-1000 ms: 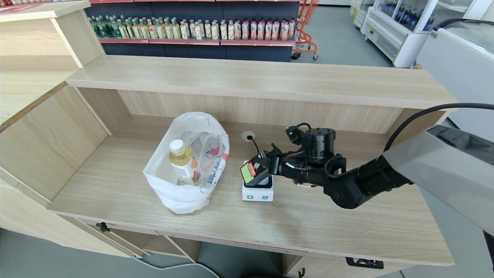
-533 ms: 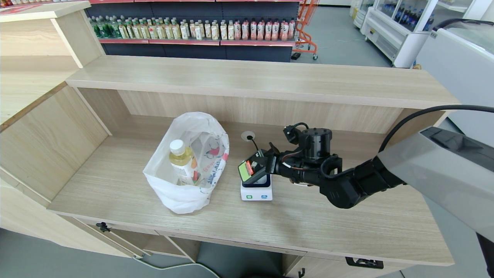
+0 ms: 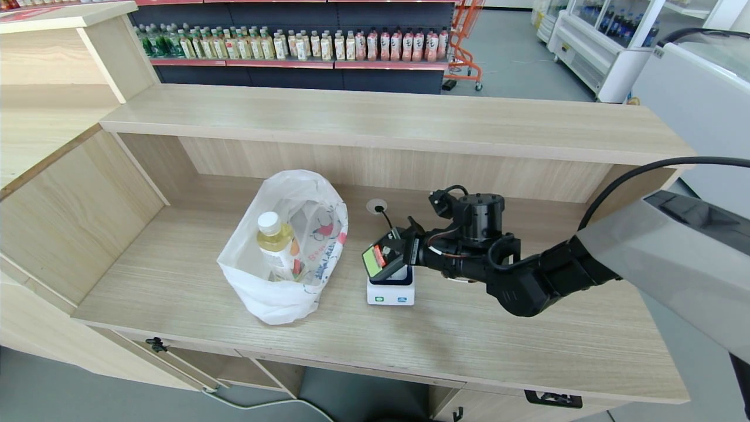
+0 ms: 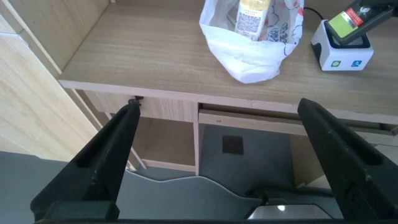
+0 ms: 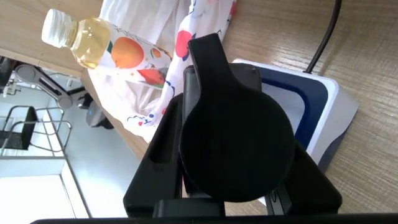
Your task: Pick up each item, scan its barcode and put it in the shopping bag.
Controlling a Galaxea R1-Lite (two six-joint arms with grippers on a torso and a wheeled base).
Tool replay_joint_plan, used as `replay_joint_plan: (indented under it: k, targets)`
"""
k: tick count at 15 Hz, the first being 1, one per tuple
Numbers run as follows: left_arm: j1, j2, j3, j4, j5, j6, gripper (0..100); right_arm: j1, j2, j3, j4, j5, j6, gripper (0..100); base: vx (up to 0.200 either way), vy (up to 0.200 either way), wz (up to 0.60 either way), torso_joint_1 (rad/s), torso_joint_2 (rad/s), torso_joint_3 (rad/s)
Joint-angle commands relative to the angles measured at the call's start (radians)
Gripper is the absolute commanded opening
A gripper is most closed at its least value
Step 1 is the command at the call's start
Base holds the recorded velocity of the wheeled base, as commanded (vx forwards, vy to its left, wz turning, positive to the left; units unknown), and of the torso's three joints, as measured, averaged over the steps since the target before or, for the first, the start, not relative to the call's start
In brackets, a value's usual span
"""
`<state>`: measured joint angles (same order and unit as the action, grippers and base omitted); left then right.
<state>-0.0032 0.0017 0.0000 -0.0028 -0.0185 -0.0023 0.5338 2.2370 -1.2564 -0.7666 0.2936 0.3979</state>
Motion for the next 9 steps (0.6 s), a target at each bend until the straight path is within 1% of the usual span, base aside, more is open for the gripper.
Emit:
replay_joint_plan:
  k: [1, 4, 5, 6, 8, 9]
  targets:
    - [0.000, 0.000, 0.000, 0.000, 0.000, -0.001, 100, -0.005, -0.065, -0.006, -0.005, 0.001, -0.082, 0, 0.000, 0.000, 0.00, 0.000, 0.00, 0.000]
    - [0.000, 0.000, 0.000, 0.000, 0.000, -0.001, 100, -0.012, -0.183, 0.011, 0.013, 0.004, -0.238, 0, 0.000, 0.000, 0.00, 0.000, 0.00, 0.000]
    - [0.000, 0.000, 0.000, 0.000, 0.000, -0.001, 100, -0.012, -0.218, 0.031, 0.038, 0.002, -0.286, 0, 0.000, 0.000, 0.00, 0.000, 0.00, 0.000]
    - [0.000, 0.000, 0.000, 0.000, 0.000, -0.002, 100, -0.017, -0.261, 0.072, 0.070, 0.001, -0.356, 0, 0.000, 0.000, 0.00, 0.000, 0.00, 0.000]
    - [0.000, 0.000, 0.000, 0.000, 0.000, -0.002, 100, -0.041, -0.304, 0.138, 0.072, 0.001, -0.456, 0, 0.000, 0.000, 0.00, 0.000, 0.00, 0.000]
    - [0.000, 0.000, 0.000, 0.000, 0.000, -0.001, 100, -0.049, -0.323, 0.158, 0.069, 0.001, -0.485, 0, 0.000, 0.200, 0.00, 0.002, 0.00, -0.002]
